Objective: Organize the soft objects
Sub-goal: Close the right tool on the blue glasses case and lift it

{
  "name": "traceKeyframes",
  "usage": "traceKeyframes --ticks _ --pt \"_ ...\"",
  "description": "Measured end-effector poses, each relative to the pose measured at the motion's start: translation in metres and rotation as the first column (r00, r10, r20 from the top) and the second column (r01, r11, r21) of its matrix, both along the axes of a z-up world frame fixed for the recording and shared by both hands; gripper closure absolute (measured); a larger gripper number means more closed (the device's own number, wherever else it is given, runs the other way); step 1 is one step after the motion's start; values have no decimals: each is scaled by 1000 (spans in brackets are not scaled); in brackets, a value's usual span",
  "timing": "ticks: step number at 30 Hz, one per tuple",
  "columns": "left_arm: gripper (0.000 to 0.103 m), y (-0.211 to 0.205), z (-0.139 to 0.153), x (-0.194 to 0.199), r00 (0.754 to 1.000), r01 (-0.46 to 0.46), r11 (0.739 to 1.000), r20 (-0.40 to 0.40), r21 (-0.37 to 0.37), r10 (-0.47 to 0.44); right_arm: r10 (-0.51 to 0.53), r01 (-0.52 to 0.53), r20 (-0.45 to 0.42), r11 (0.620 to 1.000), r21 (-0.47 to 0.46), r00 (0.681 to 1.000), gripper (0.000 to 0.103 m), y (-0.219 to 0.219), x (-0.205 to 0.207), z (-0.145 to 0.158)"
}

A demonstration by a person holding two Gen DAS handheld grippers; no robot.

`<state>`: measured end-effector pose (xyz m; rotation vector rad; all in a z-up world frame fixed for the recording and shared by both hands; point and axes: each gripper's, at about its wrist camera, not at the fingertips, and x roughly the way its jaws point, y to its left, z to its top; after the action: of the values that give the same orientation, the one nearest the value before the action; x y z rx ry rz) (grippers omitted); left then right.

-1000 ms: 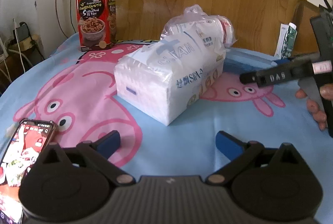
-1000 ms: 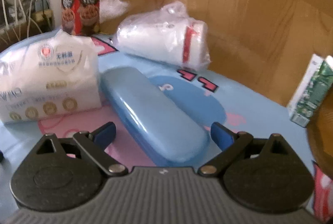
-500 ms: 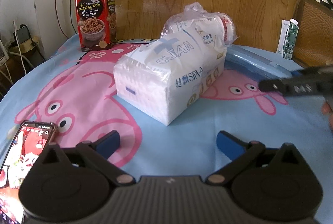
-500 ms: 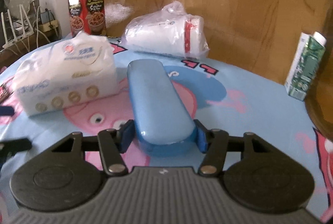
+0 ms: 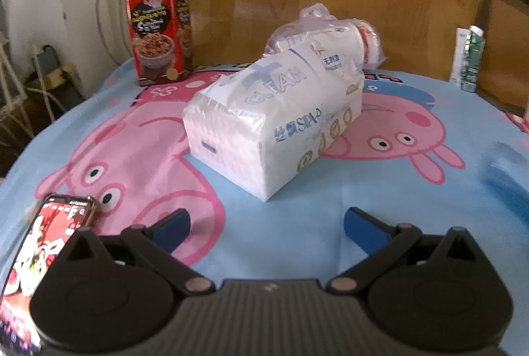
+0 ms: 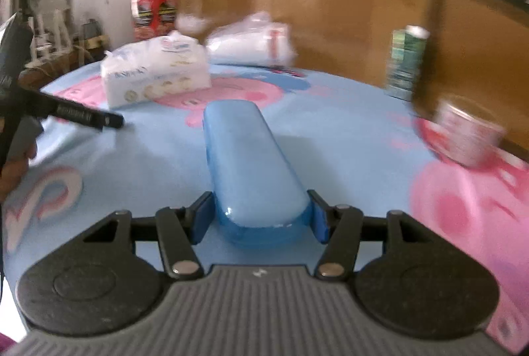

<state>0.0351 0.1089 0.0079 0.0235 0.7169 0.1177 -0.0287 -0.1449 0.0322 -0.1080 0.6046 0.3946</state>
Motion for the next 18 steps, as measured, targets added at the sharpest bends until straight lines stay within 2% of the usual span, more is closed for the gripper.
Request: traceKeyframes --ticks 4,7,11,13,18 --pt "0 -38 1 5 996 87 996 2 -4 -87 -169 169 9 985 39 985 42 -37 -26 1" --pt "0 -78 1 9 985 175 985 2 4 -175 -248 247 8 968 51 969 41 -55 -40 -1" --pt "1 -121 0 14 968 252 968 0 -5 -252 -280 279 35 959 47 959 41 -61 -52 -6" --pt "0 -130 -1 16 964 265 964 -7 -33 -265 -280 279 53 960 31 959 41 -59 -54 -8" --pt "0 -138 -3 12 963 270 963 5 -1 -270 -280 278 70 960 47 957 38 -63 -57 -13"
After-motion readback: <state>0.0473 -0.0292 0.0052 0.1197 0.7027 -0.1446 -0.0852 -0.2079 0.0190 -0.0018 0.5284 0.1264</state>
